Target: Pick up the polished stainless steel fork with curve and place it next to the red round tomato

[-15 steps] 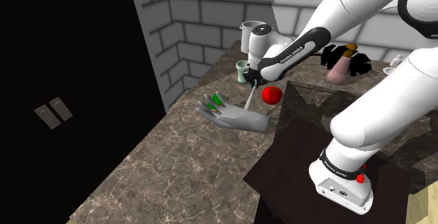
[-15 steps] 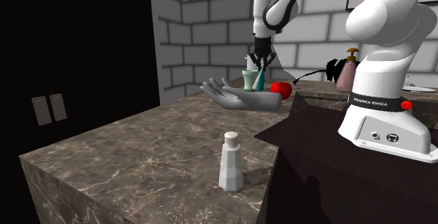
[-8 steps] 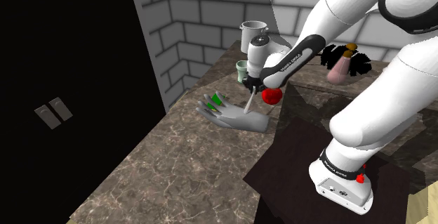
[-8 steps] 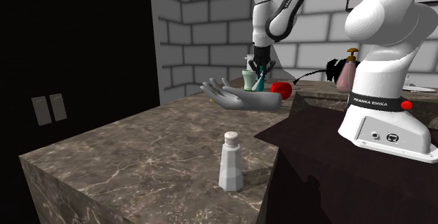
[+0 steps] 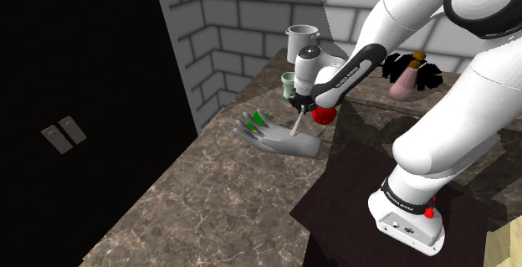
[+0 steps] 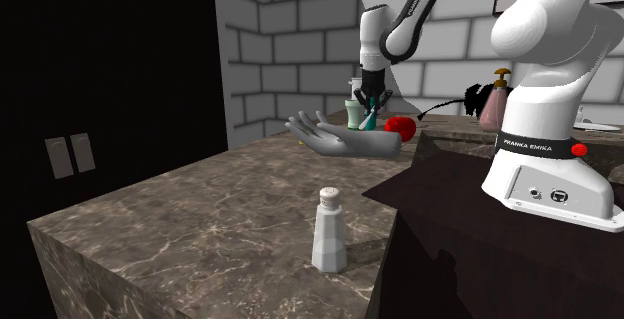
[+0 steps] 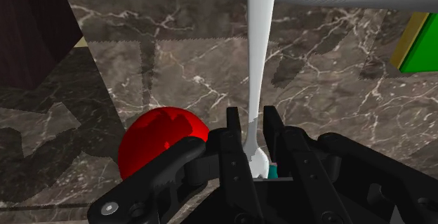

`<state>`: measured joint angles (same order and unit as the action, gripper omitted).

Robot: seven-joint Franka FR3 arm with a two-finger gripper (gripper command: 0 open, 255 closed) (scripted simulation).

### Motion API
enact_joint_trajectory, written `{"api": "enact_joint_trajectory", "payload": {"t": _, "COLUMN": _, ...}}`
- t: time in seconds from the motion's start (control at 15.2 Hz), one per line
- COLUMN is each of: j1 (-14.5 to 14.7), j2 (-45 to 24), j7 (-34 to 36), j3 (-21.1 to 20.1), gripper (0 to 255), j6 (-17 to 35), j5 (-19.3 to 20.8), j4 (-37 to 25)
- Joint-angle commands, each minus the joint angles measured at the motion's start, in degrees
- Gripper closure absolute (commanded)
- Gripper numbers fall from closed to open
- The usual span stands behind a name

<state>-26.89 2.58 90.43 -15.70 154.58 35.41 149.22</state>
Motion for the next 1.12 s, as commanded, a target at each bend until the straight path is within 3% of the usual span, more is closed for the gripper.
{"api": "enact_joint_trajectory", "payload": {"t": 0.0, "j1": 0.00, "j2": 0.00, "j7": 0.00, "j3": 0.00, "gripper": 255, "j6": 0.00, "j5": 0.00, "j4": 0.00}}
{"api": "enact_joint_trajectory", "payload": {"t": 0.07, "j1": 0.00, "j2": 0.00, "j7": 0.00, "j3": 0.00, "gripper": 0, "j6": 0.00, "j5": 0.00, "j4": 0.00}}
{"api": "enact_joint_trajectory", "payload": {"t": 0.4, "j1": 0.00, "j2": 0.00, "j7": 0.00, "j3": 0.00, "gripper": 0, "j6": 0.00, "j5": 0.00, "j4": 0.00}}
{"api": "enact_joint_trajectory", "payload": {"t": 0.66, "j1": 3.04, "j2": 8.57, "j7": -7.57, "j3": -0.45, "gripper": 0, "j6": -6.29, "j5": -10.66, "j4": 1.09}}
{"api": "enact_joint_trajectory", "payload": {"t": 1.06, "j1": 3.24, "j2": 8.56, "j7": -7.52, "j3": -0.24, "gripper": 0, "j6": -6.31, "j5": -10.59, "j4": 1.09}}
